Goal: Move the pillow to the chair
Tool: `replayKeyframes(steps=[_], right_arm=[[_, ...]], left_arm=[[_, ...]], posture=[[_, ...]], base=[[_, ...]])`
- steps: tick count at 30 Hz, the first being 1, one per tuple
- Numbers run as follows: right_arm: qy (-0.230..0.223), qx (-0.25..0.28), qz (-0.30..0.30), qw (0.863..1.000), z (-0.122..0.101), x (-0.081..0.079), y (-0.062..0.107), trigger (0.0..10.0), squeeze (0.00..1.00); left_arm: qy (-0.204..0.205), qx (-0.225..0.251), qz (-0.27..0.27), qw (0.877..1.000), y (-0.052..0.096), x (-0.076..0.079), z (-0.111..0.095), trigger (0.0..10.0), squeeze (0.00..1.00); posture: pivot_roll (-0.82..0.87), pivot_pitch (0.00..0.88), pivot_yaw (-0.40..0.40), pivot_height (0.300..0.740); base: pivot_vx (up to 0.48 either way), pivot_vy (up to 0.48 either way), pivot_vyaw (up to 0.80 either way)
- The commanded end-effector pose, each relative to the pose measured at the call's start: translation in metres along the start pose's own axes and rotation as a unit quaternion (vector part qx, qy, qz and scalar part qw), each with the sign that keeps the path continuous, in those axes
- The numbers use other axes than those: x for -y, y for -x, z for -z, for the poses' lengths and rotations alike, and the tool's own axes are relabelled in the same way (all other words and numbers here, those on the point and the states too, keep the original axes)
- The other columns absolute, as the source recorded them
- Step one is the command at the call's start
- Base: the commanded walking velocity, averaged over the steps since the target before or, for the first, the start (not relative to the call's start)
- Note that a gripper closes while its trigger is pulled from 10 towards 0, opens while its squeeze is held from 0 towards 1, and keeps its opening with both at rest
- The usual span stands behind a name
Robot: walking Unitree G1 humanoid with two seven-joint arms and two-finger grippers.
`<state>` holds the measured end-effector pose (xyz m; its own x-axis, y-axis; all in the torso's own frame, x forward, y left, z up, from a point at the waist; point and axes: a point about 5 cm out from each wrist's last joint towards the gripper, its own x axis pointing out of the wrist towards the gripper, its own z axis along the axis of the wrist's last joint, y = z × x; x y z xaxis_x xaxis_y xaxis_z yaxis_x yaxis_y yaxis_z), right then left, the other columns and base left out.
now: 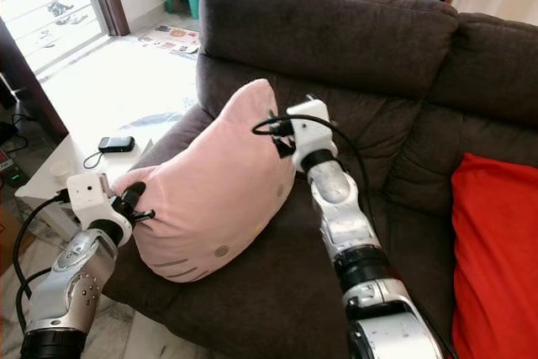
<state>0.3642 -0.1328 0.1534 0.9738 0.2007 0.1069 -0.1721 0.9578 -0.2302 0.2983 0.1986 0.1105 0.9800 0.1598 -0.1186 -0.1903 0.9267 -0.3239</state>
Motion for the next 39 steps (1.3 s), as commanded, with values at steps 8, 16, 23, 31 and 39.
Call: replayKeyframes(steps=[8, 16, 23, 31, 39], right_arm=[[-0.005, 0.003, 0.004, 1.0, -0.002, -0.002, 0.004, 10.0, 0.0], [-0.006, -0.008, 0.004, 1.0, 0.004, -0.005, 0.005, 10.0, 0.0], [-0.011, -0.014, 0.006, 1.0, 0.009, -0.006, 0.011, 10.0, 0.0], [-0.016, -0.016, 0.005, 1.0, 0.011, -0.01, 0.013, 10.0, 0.0], [-0.021, -0.016, 0.002, 1.0, 0.011, -0.012, 0.013, 10.0, 0.0]], left_arm=[[0.029, 0.069, -0.101, 0.992, -0.002, -0.025, -0.02, 10.0, 0.0], [-0.011, -0.001, 0.052, 0.999, -0.009, 0.01, -0.003, 10.0, 0.0], [-0.009, -0.046, 0.126, 0.991, -0.011, 0.024, 0.005, 10.0, 0.0], [-0.005, -0.011, 0.118, 0.993, -0.014, 0.022, -0.005, 10.0, 0.0], [-0.002, 0.011, 0.1, 0.995, -0.011, 0.022, -0.007, 10.0, 0.0]], posture=[[0.07, 0.044, -0.035, 0.74], [0.08, 0.043, -0.037, 0.74], [0.08, 0.044, -0.035, 0.74], [0.08, 0.04, -0.035, 0.74], [0.08, 0.037, -0.036, 0.74]], base=[[0.0, 0.0, 0.0], [0.0, 0.0, 0.0], [0.0, 0.0, 0.0], [0.0, 0.0, 0.0], [0.0, 0.0, 0.0]])
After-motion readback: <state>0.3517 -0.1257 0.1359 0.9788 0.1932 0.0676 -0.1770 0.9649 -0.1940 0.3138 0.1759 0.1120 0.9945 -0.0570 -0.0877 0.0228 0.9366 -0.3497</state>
